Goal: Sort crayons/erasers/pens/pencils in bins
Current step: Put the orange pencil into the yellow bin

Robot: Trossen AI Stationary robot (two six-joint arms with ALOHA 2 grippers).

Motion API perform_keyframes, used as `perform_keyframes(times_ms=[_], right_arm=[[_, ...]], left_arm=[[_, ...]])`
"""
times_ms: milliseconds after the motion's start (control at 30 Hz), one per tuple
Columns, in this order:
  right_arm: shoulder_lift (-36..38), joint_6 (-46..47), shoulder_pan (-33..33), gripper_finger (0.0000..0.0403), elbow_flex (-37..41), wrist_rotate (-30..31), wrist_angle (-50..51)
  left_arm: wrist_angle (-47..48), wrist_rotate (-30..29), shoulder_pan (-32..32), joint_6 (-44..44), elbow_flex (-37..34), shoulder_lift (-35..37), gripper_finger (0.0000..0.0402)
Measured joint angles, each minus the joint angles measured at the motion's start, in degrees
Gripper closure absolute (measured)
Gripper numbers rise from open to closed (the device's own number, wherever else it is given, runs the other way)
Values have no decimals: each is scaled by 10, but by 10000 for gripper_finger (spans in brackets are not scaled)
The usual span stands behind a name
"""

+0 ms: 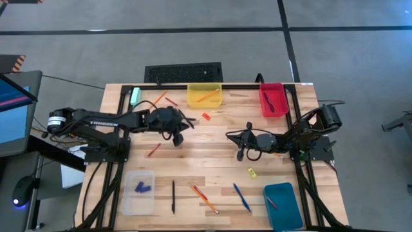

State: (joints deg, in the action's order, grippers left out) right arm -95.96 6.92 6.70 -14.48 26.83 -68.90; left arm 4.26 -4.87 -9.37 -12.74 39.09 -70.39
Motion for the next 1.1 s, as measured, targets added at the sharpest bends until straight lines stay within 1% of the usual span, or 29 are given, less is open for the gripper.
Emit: perform_keyframes(times_ms=[133, 300, 433, 500, 700, 767, 900, 1033, 1100], right_arm=[[0, -8, -6, 398, 0, 0, -2], [0, -6, -8, 398, 0, 0, -4], [0, 18, -1, 400, 0, 0, 11], [0, 21, 4, 399, 0, 0, 15], [0, 17, 7, 396, 0, 1, 7], [0, 17, 6, 397, 0, 2, 10], [0, 16, 5, 399, 0, 2, 10], [0, 12, 0, 398, 0, 2, 9], [0, 12, -1, 397, 0, 2, 9]], left_arm=[[29, -11, -18, 0, 0, 0, 401], [37, -11, -39, -1, 0, 0, 396], [79, 11, -48, 9, 0, 0, 374], [95, 8, -48, 20, 0, 0, 358], [86, 2, -56, 70, 0, 0, 315], [83, 24, -69, 87, 0, 0, 305], [82, 68, -103, 91, 0, 0, 298], [81, 90, -124, 129, 0, 0, 302], [74, 92, -128, 145, 1, -5, 305]])
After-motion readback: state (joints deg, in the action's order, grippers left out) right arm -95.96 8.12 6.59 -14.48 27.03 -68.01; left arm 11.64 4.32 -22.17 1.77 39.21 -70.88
